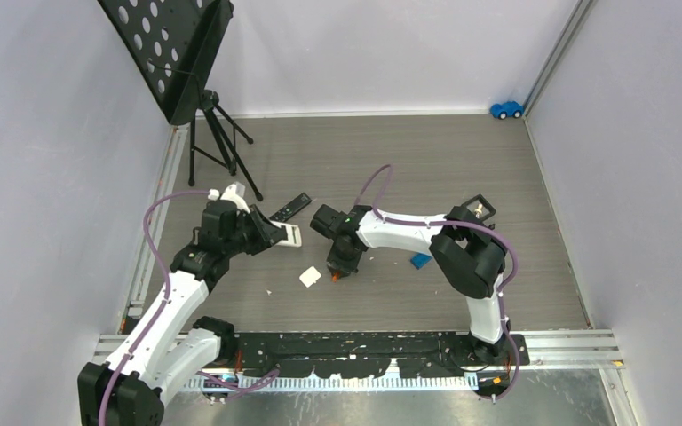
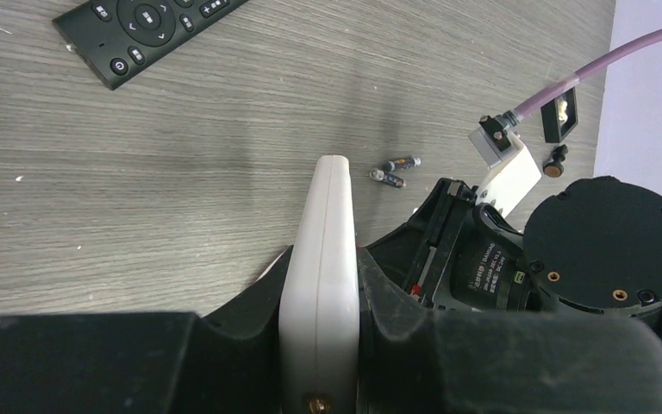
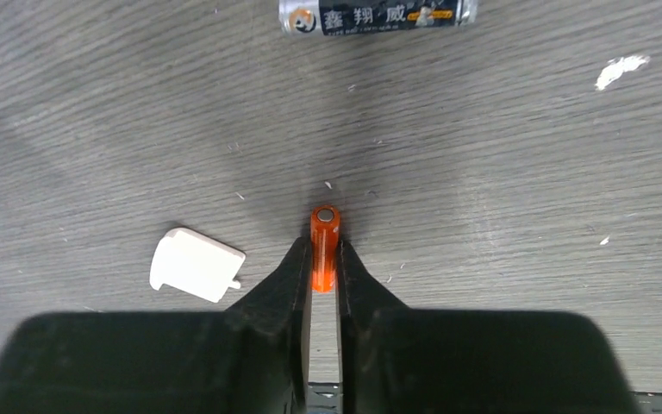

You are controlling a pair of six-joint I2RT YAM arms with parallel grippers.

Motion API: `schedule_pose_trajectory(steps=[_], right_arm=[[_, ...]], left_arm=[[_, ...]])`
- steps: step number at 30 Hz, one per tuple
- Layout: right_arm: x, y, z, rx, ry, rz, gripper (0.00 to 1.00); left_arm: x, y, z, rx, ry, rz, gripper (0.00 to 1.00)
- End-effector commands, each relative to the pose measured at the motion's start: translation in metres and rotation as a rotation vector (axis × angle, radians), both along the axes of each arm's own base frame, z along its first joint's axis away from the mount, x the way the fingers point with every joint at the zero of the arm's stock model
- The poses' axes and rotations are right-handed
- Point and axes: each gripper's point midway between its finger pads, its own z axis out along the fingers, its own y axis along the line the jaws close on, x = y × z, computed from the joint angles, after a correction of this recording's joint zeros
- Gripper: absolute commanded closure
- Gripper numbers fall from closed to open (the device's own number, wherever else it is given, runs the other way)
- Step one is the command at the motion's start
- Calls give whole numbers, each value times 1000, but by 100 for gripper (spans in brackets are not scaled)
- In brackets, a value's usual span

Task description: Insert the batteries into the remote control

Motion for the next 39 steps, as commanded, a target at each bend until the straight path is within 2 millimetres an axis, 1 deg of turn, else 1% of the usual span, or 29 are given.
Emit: schedule_pose_trajectory(steps=[1, 2, 4, 6, 8, 10, 13, 14, 16, 19, 21, 24, 29, 31, 39], right_arm=[[10, -5, 1, -39, -50, -3, 94], [12, -7, 6, -41, -68, 6, 98], [20, -14, 19, -59, -133, 23, 100], [27, -19, 43, -37, -207, 34, 100], [29, -20, 67, 15, -268, 61, 100], [26, -16, 90, 90, -312, 116, 100], [14, -16, 123, 199, -367, 201, 100], [12, -16, 141, 250, -408, 219, 100], [6, -18, 169, 328, -475, 268, 100], [2, -22, 202, 384, -554, 320, 97], [0, -22, 218, 398, -569, 356, 94], [-2, -18, 228, 386, -552, 400, 93], [-6, -10, 237, 369, -493, 448, 89], [-4, -10, 233, 338, -469, 452, 88], [1, -14, 216, 241, -403, 422, 87]], left_arm=[[3, -10, 28, -37, -90, -65, 100], [1, -15, 30, -56, -97, -91, 100], [-3, -25, 36, -99, -113, -150, 100], [-7, -36, 42, -150, -123, -211, 100], [-11, -48, 49, -213, -131, -268, 100], [-15, -58, 55, -281, -121, -315, 100], [-19, -69, 69, -377, -130, -358, 100], [-21, -70, 71, -398, -119, -359, 100], [-22, -73, 77, -424, -124, -379, 100], [-25, -76, 79, -448, -93, -396, 100], [-27, -79, 81, -469, -67, -407, 100], [-30, -82, 84, -506, -46, -424, 100], [-31, -85, 86, -549, -16, -424, 100], [-31, -86, 86, -564, -14, -425, 100], [-30, -84, 80, -562, -12, -410, 100]])
